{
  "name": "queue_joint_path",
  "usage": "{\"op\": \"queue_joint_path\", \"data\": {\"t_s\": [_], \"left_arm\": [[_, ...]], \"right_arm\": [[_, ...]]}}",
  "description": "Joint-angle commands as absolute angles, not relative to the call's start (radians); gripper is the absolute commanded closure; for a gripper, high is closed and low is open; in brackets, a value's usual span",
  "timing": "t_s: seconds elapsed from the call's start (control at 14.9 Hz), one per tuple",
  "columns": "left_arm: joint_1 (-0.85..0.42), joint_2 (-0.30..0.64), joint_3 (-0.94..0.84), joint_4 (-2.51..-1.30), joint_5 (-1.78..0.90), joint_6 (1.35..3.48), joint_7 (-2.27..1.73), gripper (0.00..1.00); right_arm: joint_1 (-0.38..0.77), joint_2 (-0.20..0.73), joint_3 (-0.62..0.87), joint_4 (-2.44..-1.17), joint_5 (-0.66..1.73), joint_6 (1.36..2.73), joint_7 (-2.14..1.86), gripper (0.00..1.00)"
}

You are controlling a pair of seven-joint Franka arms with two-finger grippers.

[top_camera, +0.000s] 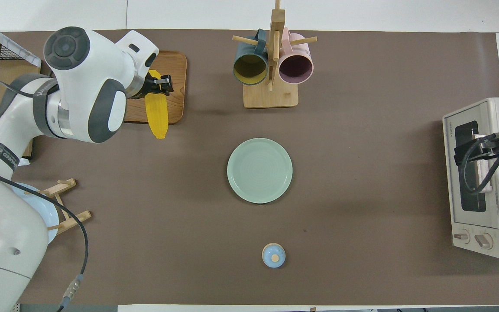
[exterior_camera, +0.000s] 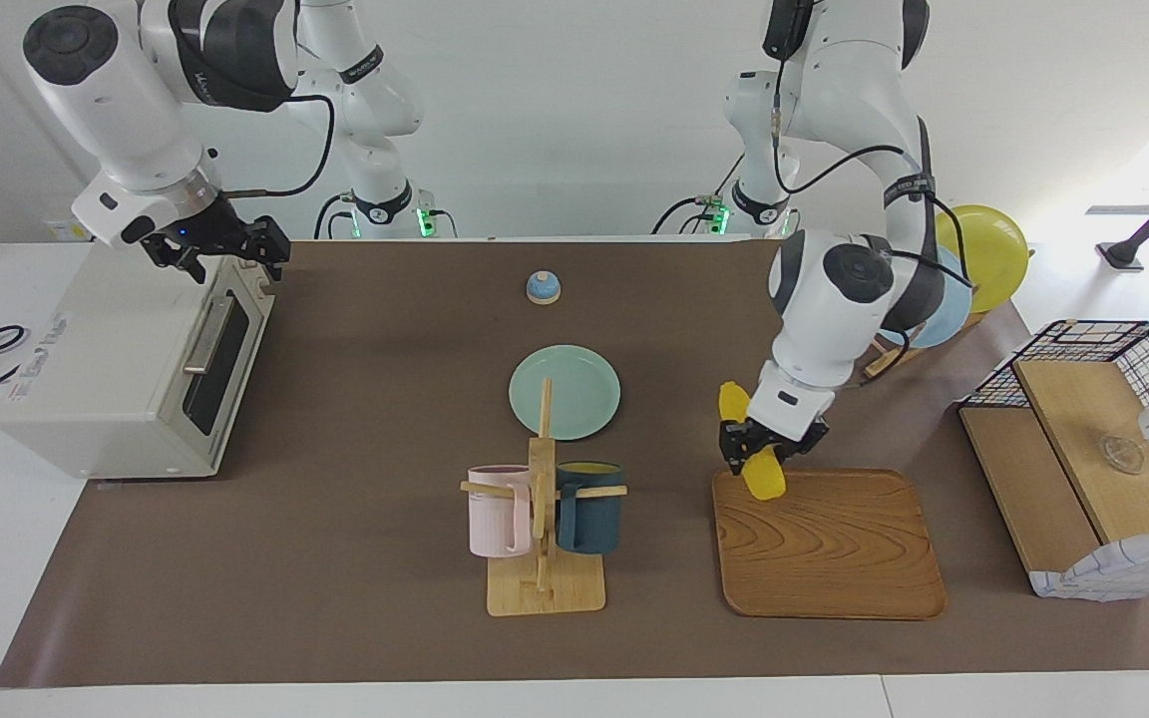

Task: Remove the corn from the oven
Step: 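Lower the corn onto the wooden tray and open the left gripper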

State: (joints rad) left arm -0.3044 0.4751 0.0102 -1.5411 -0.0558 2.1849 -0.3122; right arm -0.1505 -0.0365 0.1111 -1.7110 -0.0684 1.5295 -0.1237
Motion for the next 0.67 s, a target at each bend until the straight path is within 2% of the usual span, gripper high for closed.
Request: {"op": "queue_joint_path", "data": {"t_s": [0.0,0.2,0.34,0.54,0.6], "left_arm": [[-0.249,0.661,-0.003,-1.295,-0.057,2.128,-0.233,1.00],[-0.172,0.729,-0.021,-1.210,-0.060,2.135,-0.152,1.00],[-0.158,0.770,-0.023,-1.194,-0.060,2.170,-0.132,1.00],[-0.156,0.862,-0.021,-1.112,-0.058,2.195,-0.120,1.00],[-0.155,0.870,-0.023,-1.108,-0.058,2.197,-0.106,1.00]], "right_arm": [[-0.150,0.034,0.114,-1.612,-0.046,1.494,-0.129,0.00],[-0.134,0.078,0.112,-1.536,-0.025,1.447,-0.058,0.00],[-0.075,0.083,0.088,-1.534,-0.018,1.442,-0.031,0.00],[-0.057,0.150,0.046,-1.442,0.004,1.369,-0.006,0.00],[-0.055,0.143,0.038,-1.445,0.011,1.371,0.003,0.00]]}}
